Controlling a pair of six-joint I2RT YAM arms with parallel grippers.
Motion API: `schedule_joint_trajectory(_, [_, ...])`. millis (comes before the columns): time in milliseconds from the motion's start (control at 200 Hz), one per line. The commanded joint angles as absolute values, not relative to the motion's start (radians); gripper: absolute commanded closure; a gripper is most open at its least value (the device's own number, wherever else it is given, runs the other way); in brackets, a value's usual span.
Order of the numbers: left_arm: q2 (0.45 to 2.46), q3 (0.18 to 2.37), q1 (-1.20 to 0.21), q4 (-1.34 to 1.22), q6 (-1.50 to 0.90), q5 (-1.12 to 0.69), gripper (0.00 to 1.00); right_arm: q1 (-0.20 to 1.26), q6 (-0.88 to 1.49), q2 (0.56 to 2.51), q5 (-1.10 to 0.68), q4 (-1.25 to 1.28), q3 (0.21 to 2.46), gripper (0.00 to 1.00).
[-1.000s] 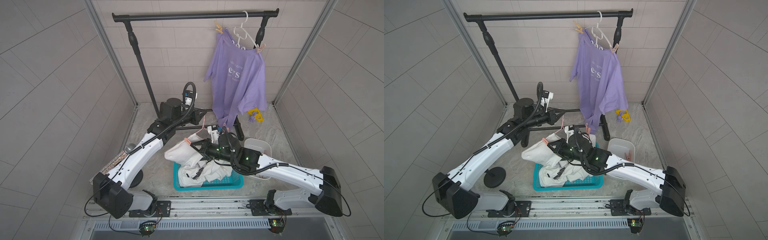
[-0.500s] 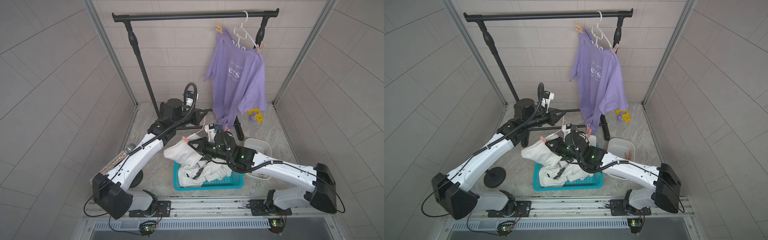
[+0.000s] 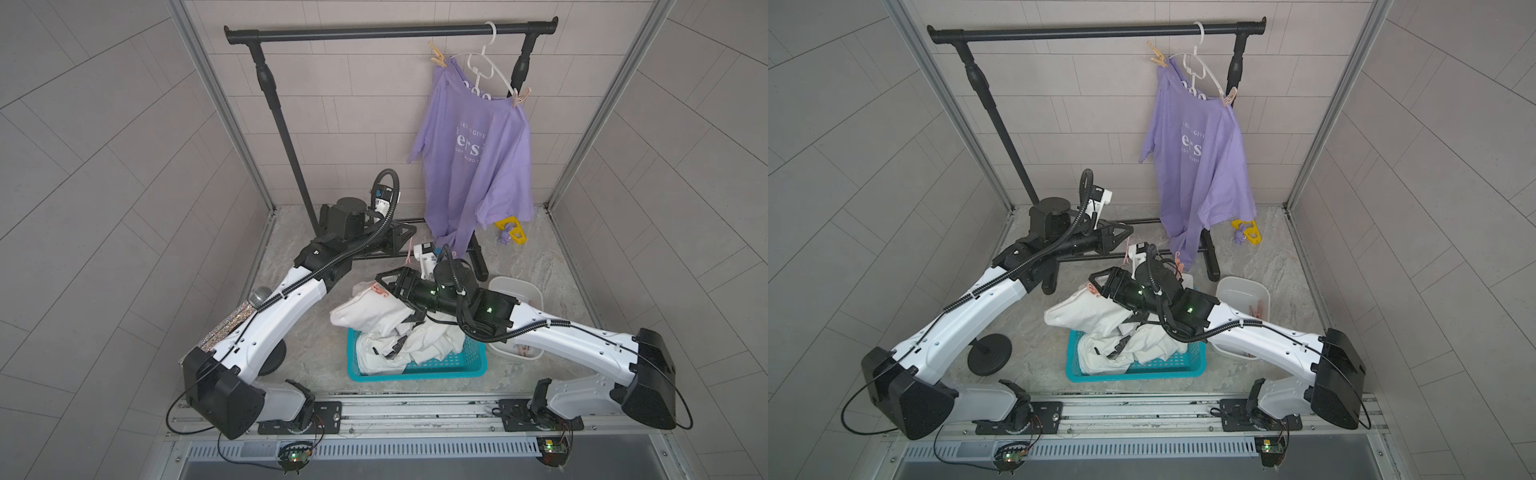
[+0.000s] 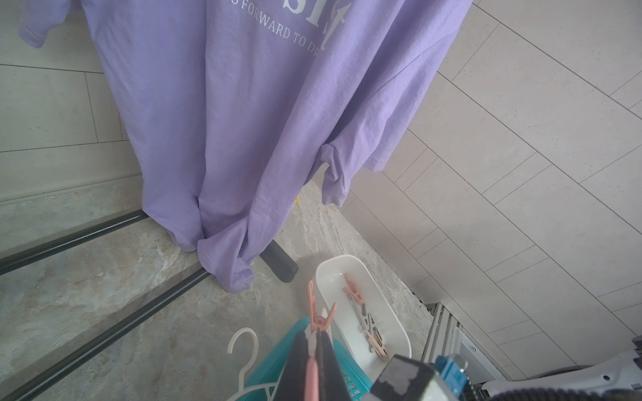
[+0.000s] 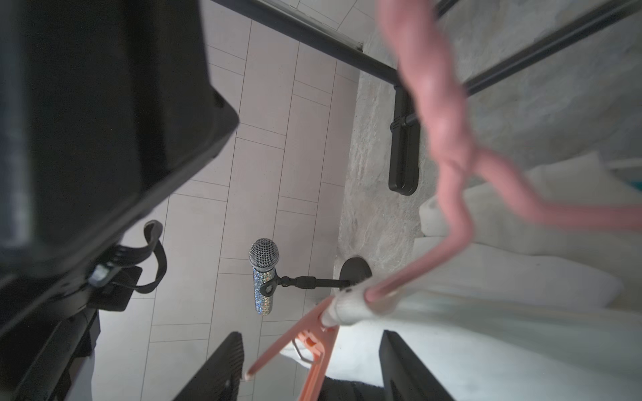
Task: Use clothespins to secure the t-shirt on both sides of the hanger
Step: Clamp the T-shirt on the hanger, then adjust the hanger.
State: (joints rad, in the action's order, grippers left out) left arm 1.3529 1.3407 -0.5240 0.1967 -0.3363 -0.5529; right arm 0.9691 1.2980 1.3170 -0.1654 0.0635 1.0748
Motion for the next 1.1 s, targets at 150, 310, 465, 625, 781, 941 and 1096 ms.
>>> schedule_joint_trajectory(150, [1.369, 1.425, -0.485, 0.226, -0.263, -0.673, 1.00, 0.917, 1.027, 1.205, -0.192, -0.148, 1.146, 0.19])
schedule_joint_trajectory(310, [1.386, 1.442, -0.449, 0.226, -0.250, -0.756, 1.00, 0.859, 0.886, 1.168, -0.236, -0.252, 1.169, 0.17])
schedule_joint_trajectory(465, [1.402, 1.456, -0.408, 0.218, -0.247, -0.837, 1.00, 0.780, 0.777, 1.118, -0.279, -0.309, 1.162, 0.17])
schedule_joint_trajectory(625, [1.408, 1.463, -0.358, 0.205, -0.250, -0.913, 1.00, 0.670, 0.657, 1.074, -0.375, -0.368, 1.163, 0.16])
schedule_joint_trajectory(781, [1.415, 1.454, -0.316, 0.178, -0.250, -0.965, 1.00, 0.570, 0.538, 1.054, -0.468, -0.437, 1.166, 0.15])
schedule_joint_trajectory(941, [1.443, 1.468, -0.272, 0.136, -0.298, -1.057, 1.00, 0.451, 0.446, 1.025, -0.582, -0.486, 1.138, 0.11])
schedule_joint_trajectory(1096, [1.447, 1.462, -0.243, 0.105, -0.307, -1.102, 1.00, 0.327, 0.390, 0.990, -0.668, -0.518, 1.106, 0.09])
